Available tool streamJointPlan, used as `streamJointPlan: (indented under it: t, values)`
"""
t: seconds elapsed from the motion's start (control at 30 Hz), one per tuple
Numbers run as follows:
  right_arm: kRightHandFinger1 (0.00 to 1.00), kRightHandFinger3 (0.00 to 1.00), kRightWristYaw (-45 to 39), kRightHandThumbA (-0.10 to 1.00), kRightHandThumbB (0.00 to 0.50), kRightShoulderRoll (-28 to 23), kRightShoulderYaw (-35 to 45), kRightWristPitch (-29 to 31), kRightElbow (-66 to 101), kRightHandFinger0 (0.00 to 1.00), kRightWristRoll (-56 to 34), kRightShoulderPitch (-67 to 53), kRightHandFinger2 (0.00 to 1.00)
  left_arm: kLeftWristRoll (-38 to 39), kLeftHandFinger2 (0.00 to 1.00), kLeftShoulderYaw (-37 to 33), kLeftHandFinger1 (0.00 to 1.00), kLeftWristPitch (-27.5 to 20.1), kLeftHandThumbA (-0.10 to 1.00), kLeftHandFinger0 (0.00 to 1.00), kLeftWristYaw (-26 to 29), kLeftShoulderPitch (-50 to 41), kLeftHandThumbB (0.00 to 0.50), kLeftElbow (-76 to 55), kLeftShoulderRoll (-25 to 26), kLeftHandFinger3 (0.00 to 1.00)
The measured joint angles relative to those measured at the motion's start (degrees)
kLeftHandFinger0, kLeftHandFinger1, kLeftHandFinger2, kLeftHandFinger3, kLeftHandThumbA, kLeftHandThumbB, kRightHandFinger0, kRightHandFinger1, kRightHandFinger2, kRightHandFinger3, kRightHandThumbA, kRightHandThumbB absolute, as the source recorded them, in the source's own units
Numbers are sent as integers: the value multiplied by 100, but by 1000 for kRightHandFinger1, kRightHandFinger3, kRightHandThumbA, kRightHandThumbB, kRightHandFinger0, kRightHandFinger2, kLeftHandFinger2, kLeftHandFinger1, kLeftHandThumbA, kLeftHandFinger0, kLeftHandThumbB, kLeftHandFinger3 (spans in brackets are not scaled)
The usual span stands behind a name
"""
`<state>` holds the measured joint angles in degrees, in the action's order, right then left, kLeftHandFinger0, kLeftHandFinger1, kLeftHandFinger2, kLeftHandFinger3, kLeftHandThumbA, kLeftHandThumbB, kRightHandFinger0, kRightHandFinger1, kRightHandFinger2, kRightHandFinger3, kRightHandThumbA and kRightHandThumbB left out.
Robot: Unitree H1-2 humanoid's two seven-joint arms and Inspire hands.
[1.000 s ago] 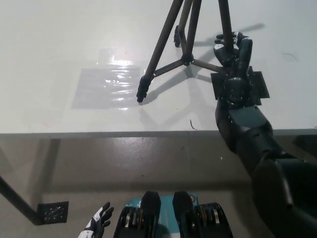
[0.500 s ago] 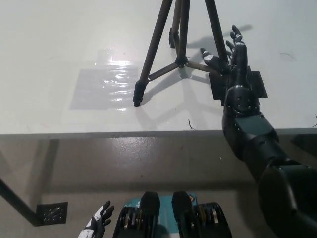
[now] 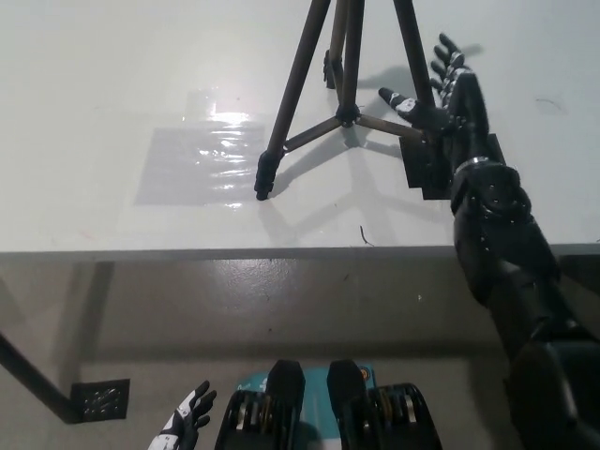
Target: A tripod lies near the right hand side of the table and the robot grab a leg of the tripod using its right hand and put it up right.
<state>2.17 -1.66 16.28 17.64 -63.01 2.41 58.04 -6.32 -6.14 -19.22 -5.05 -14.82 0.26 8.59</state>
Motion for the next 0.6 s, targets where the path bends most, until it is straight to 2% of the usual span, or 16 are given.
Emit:
streamJointPlan:
  t: [0.03,0.07,0.1,0.2,0.3,0.37,0.43,0.47,0.5,0.53,0.57,0.6]
  values:
    - [1000,1000,-43,862,500,0,-12,-39,296,1000,-32,-110,1000,0,1000,0,1000,1,1000,1000,0,1,349,2,0,1000]
    - [1000,1000,-68,907,500,0,-17,-70,478,1000,-48,-207,1000,0,1000,0,1000,3,1000,1000,0,3,342,3,0,1000]
    - [1000,1000,-84,871,500,-1,-22,-99,682,1000,-63,-291,1000,0,1000,-1,1000,6,1000,1000,0,6,343,3,0,1000]
    - [1000,1000,-117,973,500,-11,-30,-192,1342,1000,-84,-680,1000,1,1000,-1,1000,19,1000,1000,-1,10,347,8,0,1000]
    - [1000,1000,-127,961,500,-42,-30,-272,1852,1000,-87,-1050,1000,2,1000,-1,1000,25,1000,1000,-1,11,351,14,0,1000]
    - [1000,1000,-129,1000,500,-77,-30,-338,2246,1000,-87,-1331,1000,2,1000,-1,1000,30,1000,1000,-1,16,341,23,0,1000]
    - [1000,1000,-129,872,497,-100,-29,-388,2578,1000,-87,-1610,1000,2,1000,0,1000,34,1000,1000,-1,22,348,34,0,1000]
    - [1000,1000,-129,857,500,-111,-29,-414,2769,1000,-91,-1775,1000,2,1000,-1,1000,36,1000,1000,-1,30,347,38,0,1000]
    - [1000,1000,-129,772,458,-125,-29,-443,2991,1000,-101,-1973,1000,2,1000,-2,1000,37,1000,1000,-1,39,344,42,0,1000]
    - [1000,1000,-129,737,443,-137,-29,-465,3160,1000,-112,-2139,1000,3,1000,-2,1000,38,1000,1000,-1,48,340,44,0,1000]
    - [1000,1000,-128,648,458,-150,-30,-484,3326,1000,-123,-2333,1000,3,1000,-2,1000,38,1000,1000,-1,53,336,48,0,1000]
    - [1000,1000,-128,662,459,-156,-31,-497,3467,1000,-133,-2480,1000,3,1000,-1,1000,39,1000,1000,0,56,335,52,0,1000]
